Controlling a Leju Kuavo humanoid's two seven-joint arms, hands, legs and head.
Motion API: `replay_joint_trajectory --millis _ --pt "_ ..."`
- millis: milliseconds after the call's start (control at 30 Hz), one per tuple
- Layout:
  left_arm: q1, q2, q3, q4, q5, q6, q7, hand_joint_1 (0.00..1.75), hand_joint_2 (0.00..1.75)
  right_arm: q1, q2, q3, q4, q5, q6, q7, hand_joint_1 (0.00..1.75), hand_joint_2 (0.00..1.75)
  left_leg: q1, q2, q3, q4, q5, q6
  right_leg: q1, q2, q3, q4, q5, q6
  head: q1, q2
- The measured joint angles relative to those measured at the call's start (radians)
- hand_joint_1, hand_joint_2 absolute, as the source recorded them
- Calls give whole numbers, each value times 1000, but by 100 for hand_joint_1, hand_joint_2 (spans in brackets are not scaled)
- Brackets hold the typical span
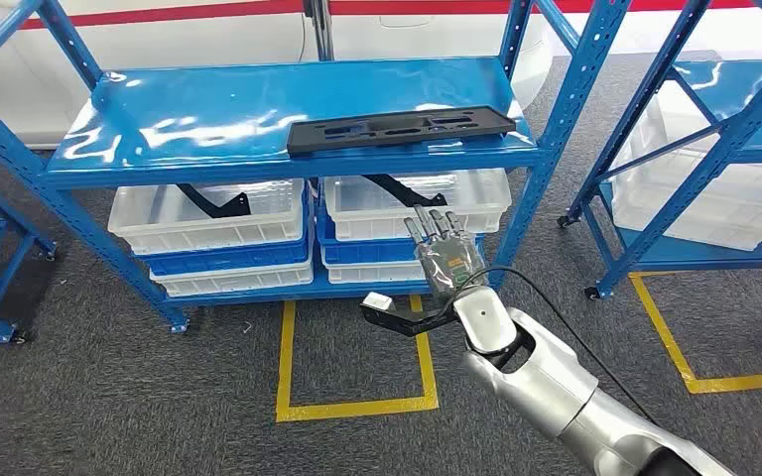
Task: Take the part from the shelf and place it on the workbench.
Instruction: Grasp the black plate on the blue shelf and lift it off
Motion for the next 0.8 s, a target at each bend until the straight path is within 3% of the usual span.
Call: replay_joint_trajectory --millis 67,100,167,233,267,367,433,533,567,600,633,700,733,767,800 --pt "2 0 0 0 0 -1 2 0 0 2 0 0 0 0 0 0 0 175 -3 -1 10 0 -9 1 3 0 -14 -9 14 -4 0 0" --pt "3 0 0 0 0 -1 3 0 0 3 -1 0 0 0 0 0 0 175 -7 -2 21 0 -18 1 6 0 -20 -33 37 -8 0 0" --pt "3 0 0 0 -1 -1 4 0 0 4 -1 0 0 1 0 -1 0 175 -10 -4 45 0 -38 -1 12 0 17 -170 136 -22 0 0" --pt "0 0 0 0 -1 -1 6 0 0 2 -1 1 1 1 0 -1 0 175 -13 -6 61 0 -57 -7 19 -1 52 -284 203 -34 0 0" --pt "-1 0 0 0 -1 -1 7 0 0 1 -1 1 2 1 0 -2 0 175 -14 -6 65 0 -64 -12 22 -1 58 -305 214 -39 0 0" --pt "-3 1 0 0 -2 -2 10 0 0 -3 1 2 3 1 -1 -3 0 175 -14 -6 72 12 -76 -25 21 -1 69 -312 204 -55 0 0" --pt "-6 2 0 0 -2 -3 9 0 0 -8 4 2 3 2 -2 -3 0 175 -9 -2 34 86 -92 -36 17 0 83 -313 194 -66 0 0" --pt "-7 2 0 0 -2 -3 8 0 0 -10 5 2 4 2 -2 -3 0 175 1 1 -105 289 -154 -54 17 1 104 -314 172 -70 0 0" --pt "-5 2 0 0 -2 -3 8 0 0 -9 4 2 4 2 -2 -3 0 175 3 2 -140 322 -166 -57 17 2 114 -314 163 -70 0 0" --pt "-3 2 0 0 -2 -3 7 0 0 -8 4 2 5 2 -2 -3 0 175 4 2 -155 314 -156 -57 17 3 127 -314 153 -69 0 0" --pt "-1 2 0 0 -1 -3 7 0 0 -8 4 2 5 2 -2 -3 0 175 4 2 -154 273 -125 -54 17 4 142 -314 143 -67 0 0" --pt "1 4 0 0 0 -3 7 0 0 -9 2 2 5 2 -2 -2 0 175 -3 2 -125 129 -15 -39 19 5 171 -314 122 -62 0 0" --pt "1 6 0 0 0 -2 6 0 0 -10 1 2 5 1 -2 0 0 175 -6 3 -110 72 24 -33 20 7 182 -316 113 -58 0 0" --pt "2 7 0 0 0 -2 6 0 0 -11 -1 2 5 1 -2 2 0 175 -10 3 -98 32 53 -27 21 9 191 -319 104 -54 0 0" --pt "3 8 0 0 0 -2 5 0 0 -11 -3 1 5 1 -3 3 0 175 -12 4 -91 14 61 -24 23 11 197 -319 99 -50 0 0"
